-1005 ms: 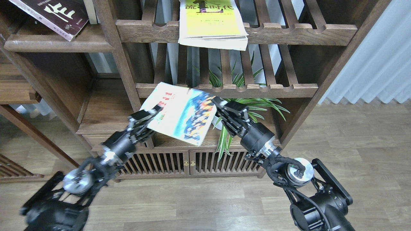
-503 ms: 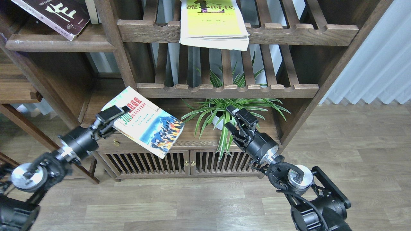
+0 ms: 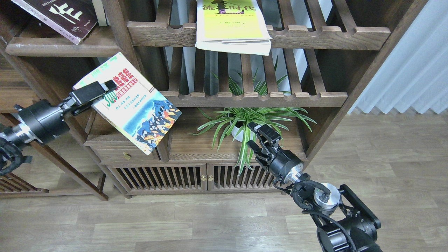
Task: Organize books on shelf
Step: 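Carry the blue book with the left gripper up to the top shelf corner, then release the blue book onto the dark red book and hold still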
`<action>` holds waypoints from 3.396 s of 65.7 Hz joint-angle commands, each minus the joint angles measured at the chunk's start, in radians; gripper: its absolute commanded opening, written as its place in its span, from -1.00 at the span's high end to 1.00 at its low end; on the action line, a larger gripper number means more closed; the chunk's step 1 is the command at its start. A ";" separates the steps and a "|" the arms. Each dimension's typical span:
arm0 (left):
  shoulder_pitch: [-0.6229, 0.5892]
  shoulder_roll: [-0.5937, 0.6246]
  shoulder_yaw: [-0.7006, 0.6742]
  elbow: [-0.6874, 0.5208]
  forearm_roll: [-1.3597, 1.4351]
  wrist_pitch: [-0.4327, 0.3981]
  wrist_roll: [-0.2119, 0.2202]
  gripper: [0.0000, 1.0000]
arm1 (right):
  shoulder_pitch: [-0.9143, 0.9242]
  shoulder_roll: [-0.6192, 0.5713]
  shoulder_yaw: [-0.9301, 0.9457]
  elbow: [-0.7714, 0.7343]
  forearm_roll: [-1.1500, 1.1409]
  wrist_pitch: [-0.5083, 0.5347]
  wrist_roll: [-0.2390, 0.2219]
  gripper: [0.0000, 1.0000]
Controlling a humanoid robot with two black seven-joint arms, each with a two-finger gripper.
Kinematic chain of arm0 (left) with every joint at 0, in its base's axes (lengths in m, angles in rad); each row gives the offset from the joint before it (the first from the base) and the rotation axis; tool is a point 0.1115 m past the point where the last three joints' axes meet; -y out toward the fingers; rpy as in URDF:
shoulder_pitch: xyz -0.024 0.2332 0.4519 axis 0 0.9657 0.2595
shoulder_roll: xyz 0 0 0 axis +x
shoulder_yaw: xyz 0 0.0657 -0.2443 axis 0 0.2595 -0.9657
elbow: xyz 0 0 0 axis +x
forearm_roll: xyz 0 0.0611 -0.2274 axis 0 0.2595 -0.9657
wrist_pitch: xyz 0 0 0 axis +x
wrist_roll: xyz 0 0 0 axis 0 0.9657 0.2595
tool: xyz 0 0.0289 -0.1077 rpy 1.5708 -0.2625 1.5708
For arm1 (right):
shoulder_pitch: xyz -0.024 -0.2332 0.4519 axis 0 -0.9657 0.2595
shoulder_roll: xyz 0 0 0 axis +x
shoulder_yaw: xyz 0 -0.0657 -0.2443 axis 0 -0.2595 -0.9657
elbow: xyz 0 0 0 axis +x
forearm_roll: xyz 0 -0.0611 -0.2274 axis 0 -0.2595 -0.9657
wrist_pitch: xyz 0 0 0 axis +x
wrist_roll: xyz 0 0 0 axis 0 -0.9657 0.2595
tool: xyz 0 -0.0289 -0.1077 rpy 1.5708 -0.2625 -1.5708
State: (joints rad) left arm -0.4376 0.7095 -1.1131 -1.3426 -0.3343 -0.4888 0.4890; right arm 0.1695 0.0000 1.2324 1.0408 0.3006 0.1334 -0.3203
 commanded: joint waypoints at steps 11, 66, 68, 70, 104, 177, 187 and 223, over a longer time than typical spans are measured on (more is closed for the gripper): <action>-0.004 0.127 -0.034 -0.024 -0.002 0.000 0.000 0.93 | 0.002 0.000 -0.002 -0.002 -0.003 -0.003 0.000 -0.64; -0.334 0.298 -0.102 0.132 0.003 0.000 0.000 0.94 | 0.005 0.000 -0.007 -0.013 -0.008 -0.003 0.000 -0.64; -0.354 0.298 -0.100 0.151 0.003 0.000 0.000 0.94 | 0.005 0.000 -0.007 -0.013 -0.008 -0.003 0.000 -0.64; -0.372 0.297 -0.099 0.167 0.003 0.000 0.000 0.94 | 0.007 0.000 -0.007 -0.013 -0.008 -0.003 0.000 -0.64; -0.578 0.232 -0.034 0.439 0.011 0.000 0.000 0.94 | 0.016 0.000 0.001 -0.013 -0.006 -0.001 0.000 -0.64; -0.799 -0.012 0.033 0.772 0.066 0.000 0.000 0.89 | 0.016 0.000 0.009 -0.013 -0.006 0.005 0.000 -0.67; -0.803 -0.005 0.032 0.801 0.061 0.000 0.000 0.90 | 0.016 0.000 0.009 -0.013 -0.006 0.005 0.000 -0.67; -0.802 -0.024 0.091 0.784 0.066 0.000 0.000 -0.46 | 0.015 0.000 0.009 -0.005 -0.005 0.006 0.000 -0.67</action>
State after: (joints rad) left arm -1.2394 0.6960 -1.0659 -0.5471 -0.2698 -0.4886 0.4887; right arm 0.1840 0.0000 1.2410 1.0345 0.2958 0.1387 -0.3205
